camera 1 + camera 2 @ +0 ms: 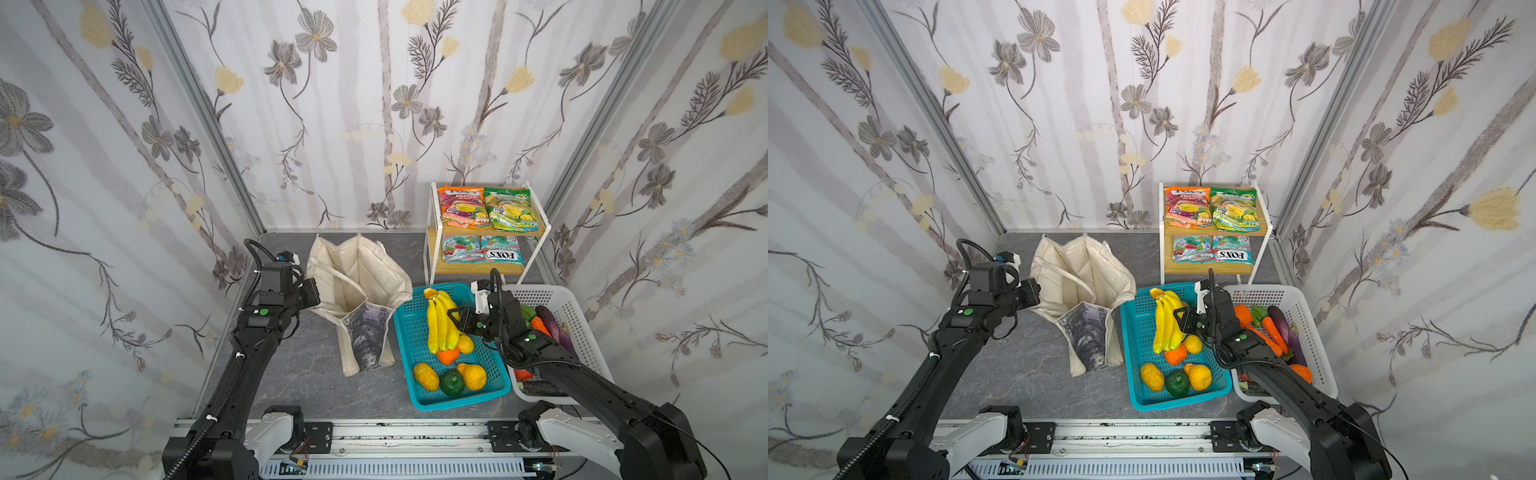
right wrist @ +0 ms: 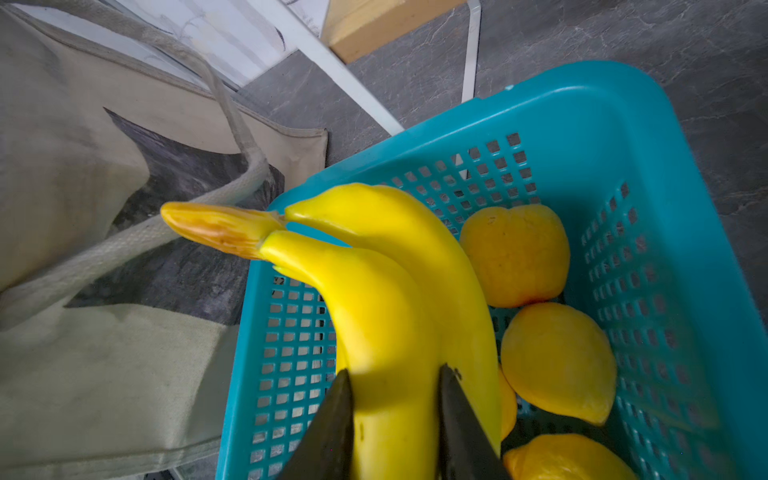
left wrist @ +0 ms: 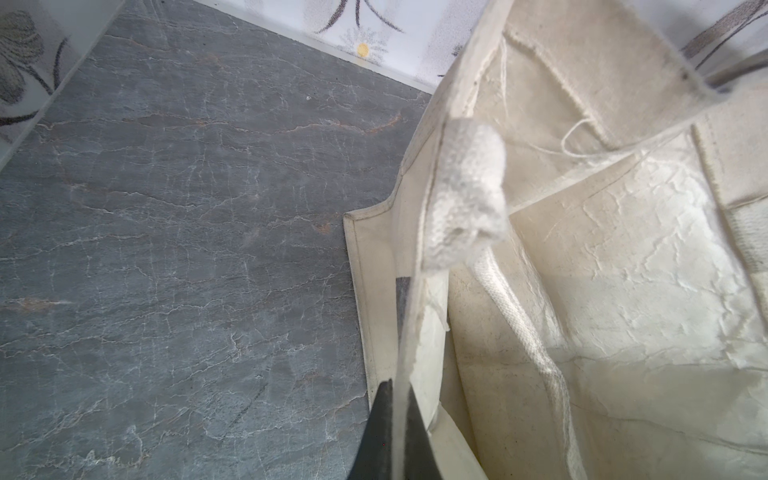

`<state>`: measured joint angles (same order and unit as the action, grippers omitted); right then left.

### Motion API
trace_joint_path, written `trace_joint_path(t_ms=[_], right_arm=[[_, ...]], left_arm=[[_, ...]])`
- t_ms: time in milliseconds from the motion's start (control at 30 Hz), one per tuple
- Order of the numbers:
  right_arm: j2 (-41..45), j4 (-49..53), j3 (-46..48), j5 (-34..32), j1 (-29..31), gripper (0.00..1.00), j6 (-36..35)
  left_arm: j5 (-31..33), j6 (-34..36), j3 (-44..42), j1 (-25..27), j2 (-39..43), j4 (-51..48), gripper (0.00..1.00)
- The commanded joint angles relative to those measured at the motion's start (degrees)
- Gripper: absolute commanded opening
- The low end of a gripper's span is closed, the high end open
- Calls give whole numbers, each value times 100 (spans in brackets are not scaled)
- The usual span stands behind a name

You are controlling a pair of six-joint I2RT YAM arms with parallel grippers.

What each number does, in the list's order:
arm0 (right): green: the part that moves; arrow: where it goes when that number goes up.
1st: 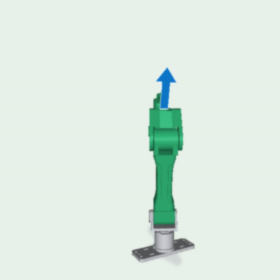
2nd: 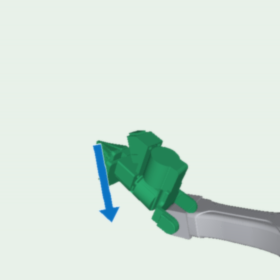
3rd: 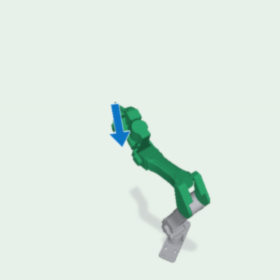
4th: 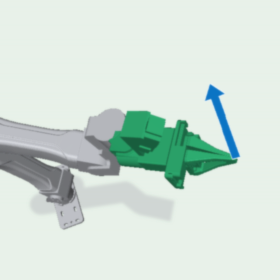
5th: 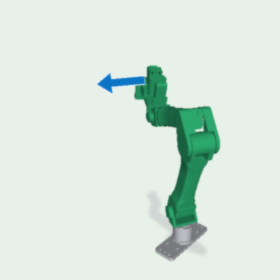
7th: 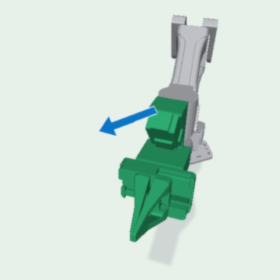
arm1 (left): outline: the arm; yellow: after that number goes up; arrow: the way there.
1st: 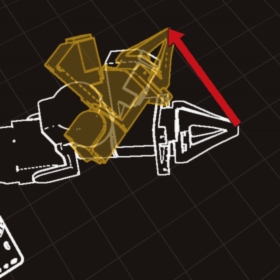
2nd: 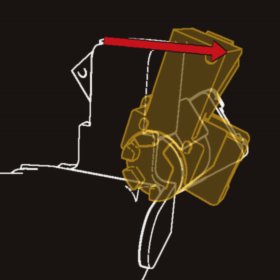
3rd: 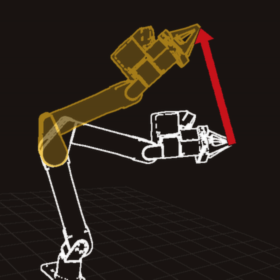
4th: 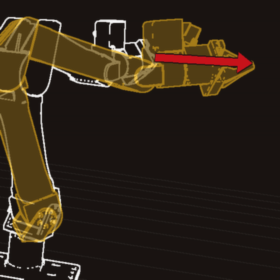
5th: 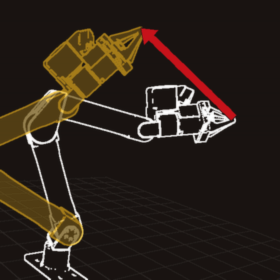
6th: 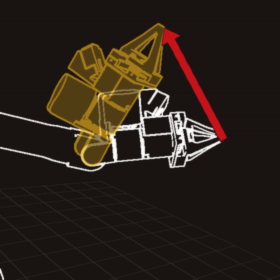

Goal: Place the food into the grocery bag and tie it
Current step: 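Carry the bananas with the right gripper over the open tote bag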

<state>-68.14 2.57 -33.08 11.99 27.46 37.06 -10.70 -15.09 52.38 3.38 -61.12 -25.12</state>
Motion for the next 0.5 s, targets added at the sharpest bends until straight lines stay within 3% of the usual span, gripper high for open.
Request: trace_joint_path(t_ms=[0,200,467], right_arm=[[263,-29,-152,40,-5,32,-13],[505,367,-1192,-129,61,32,-432],[-476,422,-3175,-314,837,32,-1275]], left_arm=[[4,-38,53,-4,3,157,0],[-36,-55,46,-3,4,188,0],[-131,-63,79,-4,-14,202,0]])
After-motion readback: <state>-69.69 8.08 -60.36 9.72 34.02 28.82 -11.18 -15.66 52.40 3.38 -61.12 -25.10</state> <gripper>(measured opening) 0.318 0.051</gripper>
